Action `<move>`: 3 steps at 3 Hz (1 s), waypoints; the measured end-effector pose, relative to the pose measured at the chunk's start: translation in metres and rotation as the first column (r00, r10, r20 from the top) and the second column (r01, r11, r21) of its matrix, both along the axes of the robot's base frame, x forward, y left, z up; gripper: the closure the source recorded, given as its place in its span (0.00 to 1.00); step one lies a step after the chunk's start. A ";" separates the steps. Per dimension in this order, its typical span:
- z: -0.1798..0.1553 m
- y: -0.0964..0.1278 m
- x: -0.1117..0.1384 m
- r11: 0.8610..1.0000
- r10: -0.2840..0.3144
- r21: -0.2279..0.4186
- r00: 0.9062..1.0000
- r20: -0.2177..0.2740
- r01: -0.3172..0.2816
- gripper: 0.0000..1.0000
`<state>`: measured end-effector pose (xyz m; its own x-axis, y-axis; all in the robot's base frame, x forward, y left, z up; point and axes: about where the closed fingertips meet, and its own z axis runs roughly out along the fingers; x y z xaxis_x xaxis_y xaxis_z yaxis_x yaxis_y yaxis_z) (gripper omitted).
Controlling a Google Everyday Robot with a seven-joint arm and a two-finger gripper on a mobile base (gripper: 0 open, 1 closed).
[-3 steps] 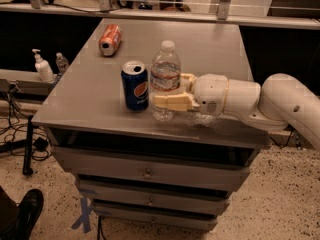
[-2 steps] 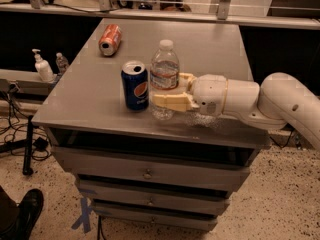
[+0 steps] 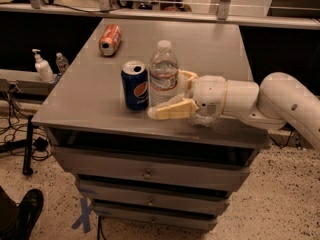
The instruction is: Move water bottle near pepsi can
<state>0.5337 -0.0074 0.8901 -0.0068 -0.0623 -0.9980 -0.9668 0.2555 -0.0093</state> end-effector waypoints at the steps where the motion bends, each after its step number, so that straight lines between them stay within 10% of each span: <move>1: 0.001 -0.001 0.000 1.000 0.001 -0.001 1.000 0.002 -0.001 0.00; 3: 0.052 -0.052 0.004 0.995 -0.069 -0.058 0.991 0.115 0.076 0.00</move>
Offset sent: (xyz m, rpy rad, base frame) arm 0.0042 -0.0491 0.0388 -0.0490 -0.0923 -0.0716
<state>0.5375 -0.0592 0.9417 0.0989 -0.1276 -0.9869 -0.9375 0.3206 -0.1354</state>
